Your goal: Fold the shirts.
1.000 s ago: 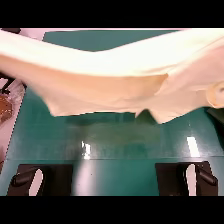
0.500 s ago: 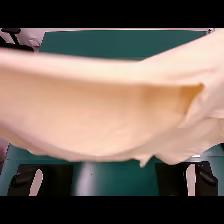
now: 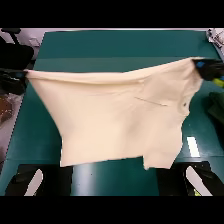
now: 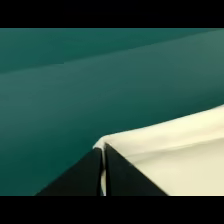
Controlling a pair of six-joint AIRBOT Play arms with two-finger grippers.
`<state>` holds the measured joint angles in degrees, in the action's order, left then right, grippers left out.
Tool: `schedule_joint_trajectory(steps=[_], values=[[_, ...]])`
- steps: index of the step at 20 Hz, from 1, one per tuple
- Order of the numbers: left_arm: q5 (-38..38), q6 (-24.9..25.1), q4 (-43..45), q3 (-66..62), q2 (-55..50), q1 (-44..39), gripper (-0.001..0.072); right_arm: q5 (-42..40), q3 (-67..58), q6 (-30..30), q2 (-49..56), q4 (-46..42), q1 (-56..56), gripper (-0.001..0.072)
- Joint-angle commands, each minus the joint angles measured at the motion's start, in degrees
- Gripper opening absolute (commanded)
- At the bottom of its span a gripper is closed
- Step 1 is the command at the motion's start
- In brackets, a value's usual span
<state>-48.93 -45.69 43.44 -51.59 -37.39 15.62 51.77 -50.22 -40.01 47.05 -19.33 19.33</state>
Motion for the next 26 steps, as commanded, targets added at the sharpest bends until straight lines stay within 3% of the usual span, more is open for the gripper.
schedule_joint_trajectory(steps=[1, 3, 5, 8, 12, 15, 18, 22, 26], values=[[8.39, 11.47, -7.96, 6.16, -8.44, -2.34, 0.0024, -10.97, 1.73, 5.16, 11.10, 0.26, -6.84, 0.0023], [15.78, 15.67, -9.03, 6.16, -13.40, -4.98, 0.0024, -13.16, -0.42, 6.62, 16.13, 0.26, -7.52, 0.0023], [21.53, 16.37, -9.62, 6.12, -17.38, -6.84, 0.0024, -10.19, -4.61, 6.64, 21.03, 0.22, -6.91, 0.0023], [19.45, 16.22, -9.60, 6.14, -19.41, -7.34, 0.0024, -1.79, -11.30, 6.62, 27.61, 0.13, -4.24, 0.0022], [9.38, 15.41, -5.64, 6.19, -19.41, -7.34, 0.0023, 9.97, -12.17, 4.04, 31.91, -0.33, 1.46, 0.0021], [2.62, 9.20, 0.61, 6.58, -19.41, -7.34, 0.0023, 14.62, -6.95, 4.17, 31.87, -2.80, 4.44, 0.0021], [3.93, 8.28, 2.32, 11.26, -19.41, -7.37, 0.0023, 15.45, -2.25, 5.46, 31.87, -4.79, 5.77, 0.0021], [12.44, 8.66, 2.54, 17.99, -19.41, -7.37, 0.0023, 14.40, 0.79, 6.86, 31.89, -4.87, 6.47, 0.0021], [13.35, 8.85, 0.13, 18.80, -19.45, -7.37, 0.0024, 12.57, 0.79, 7.54, 31.89, -6.91, 6.47, 0.0022]])
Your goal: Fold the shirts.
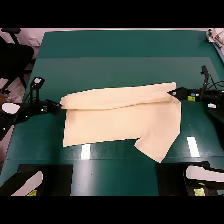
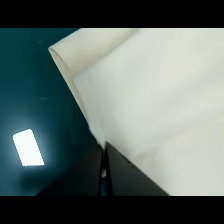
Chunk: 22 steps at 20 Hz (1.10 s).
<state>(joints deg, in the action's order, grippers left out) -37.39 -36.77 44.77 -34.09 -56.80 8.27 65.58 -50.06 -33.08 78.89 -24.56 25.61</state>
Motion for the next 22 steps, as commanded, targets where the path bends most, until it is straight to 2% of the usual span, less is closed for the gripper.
schedule_joint_trajectory(steps=[1, 5, 9, 12, 15, 16, 17, 18, 19, 22], values=[[1.84, 0.94, -1.79, 1.29, -0.04, -0.02, 0.0024, -1.75, 0.63, 0.57, 0.04, -2.97, 0.20, 0.0022], [1.81, 1.90, -1.95, 1.31, -0.20, -0.02, 0.0025, -3.45, 0.63, 0.57, 0.04, -5.62, 0.20, 0.0022], [-1.07, 3.39, -6.14, 1.31, -3.80, -1.99, 0.0025, -5.66, 0.63, 0.57, 0.04, -5.60, 0.20, 0.0022], [1.51, 4.24, -6.19, 1.29, -6.40, -6.82, 0.0025, -5.70, 0.63, 0.57, 0.07, -5.66, 0.20, 0.0022], [4.02, 3.69, -6.21, 1.29, -6.47, -7.87, 0.0025, -5.51, 0.63, 0.52, 0.04, -5.57, 0.20, 0.0025], [3.43, 3.21, -6.14, 1.29, -6.45, -7.39, 0.0036, -5.33, 0.61, 0.48, 0.02, -5.55, 0.20, 0.0087], [2.08, 2.16, -5.90, 1.14, -6.34, -6.47, 0.0313, -5.20, 0.57, -0.24, 0.00, -5.55, 0.31, 0.0350], [0.07, 0.39, -5.29, 0.63, -6.34, -5.20, 0.0502, -5.03, 0.46, -1.49, -0.13, -5.60, 1.05, 0.0534], [-2.75, -2.08, -3.82, -0.15, -6.16, -3.32, 0.0495, -4.66, 0.46, -2.64, -0.72, -5.60, 2.45, 0.0535], [-10.43, -5.22, -1.40, -1.62, -2.62, 4.04, 0.0510, -0.92, 0.48, -3.93, -4.42, -5.70, 9.03, 0.0534]])
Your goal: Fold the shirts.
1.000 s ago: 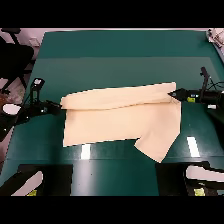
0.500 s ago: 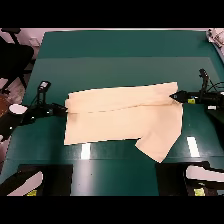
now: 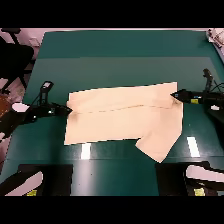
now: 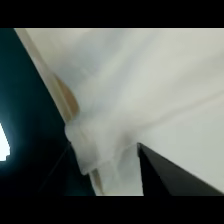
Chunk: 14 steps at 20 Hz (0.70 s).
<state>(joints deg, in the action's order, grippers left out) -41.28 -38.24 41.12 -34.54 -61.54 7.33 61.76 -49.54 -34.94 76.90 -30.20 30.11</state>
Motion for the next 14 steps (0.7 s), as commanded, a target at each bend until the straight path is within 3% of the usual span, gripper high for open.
schedule_joint_trajectory(steps=[1, 4, 7, 10, 14], values=[[-9.29, -4.22, 2.29, -1.16, 4.31, 7.58, 0.0589, 5.01, -0.02, -4.37, -3.89, -0.24, 7.21, 0.0533], [-21.59, -10.93, 6.16, -1.11, 10.16, 11.04, 0.0627, 10.51, 0.00, -13.97, -8.33, -6.67, 13.42, 0.0533], [-33.03, -24.90, 12.96, 2.19, 13.46, 10.88, 0.0628, 8.90, 0.00, -26.38, -13.35, -17.05, 13.57, 0.0533], [-32.98, -35.04, 13.60, 8.76, 14.47, 10.88, 0.0628, 10.29, 0.00, -34.80, -16.35, -27.32, 11.04, 0.0531], [-27.19, -40.28, 14.32, 14.67, 14.47, 10.88, 0.0628, 10.54, 0.00, -38.16, -17.44, -31.32, 8.31, 0.0531]])
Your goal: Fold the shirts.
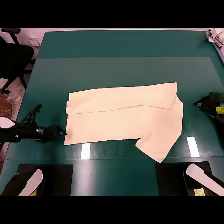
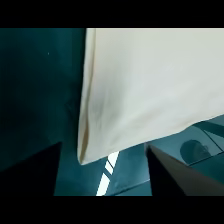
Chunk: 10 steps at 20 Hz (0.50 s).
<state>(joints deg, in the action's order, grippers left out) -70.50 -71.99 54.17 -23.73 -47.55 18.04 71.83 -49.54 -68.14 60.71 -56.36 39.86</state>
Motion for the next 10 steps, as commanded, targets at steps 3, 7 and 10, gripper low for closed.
schedule_joint_trajectory(steps=[3, 7, 10], values=[[4.87, -7.32, 1.16, 4.81, 0.46, 0.17, 0.0628, 0.63, 0.00, -4.96, -1.18, -5.11, -2.40, 0.0531], [5.35, -6.95, -0.57, 4.87, 0.46, 0.15, 0.0628, 0.83, 0.00, -4.96, -1.18, -5.09, -2.38, 0.0531], [5.31, -6.97, -0.90, 5.33, 0.46, 0.15, 0.0628, 0.85, 0.00, -4.96, -1.18, -4.68, -2.38, 0.0531]])
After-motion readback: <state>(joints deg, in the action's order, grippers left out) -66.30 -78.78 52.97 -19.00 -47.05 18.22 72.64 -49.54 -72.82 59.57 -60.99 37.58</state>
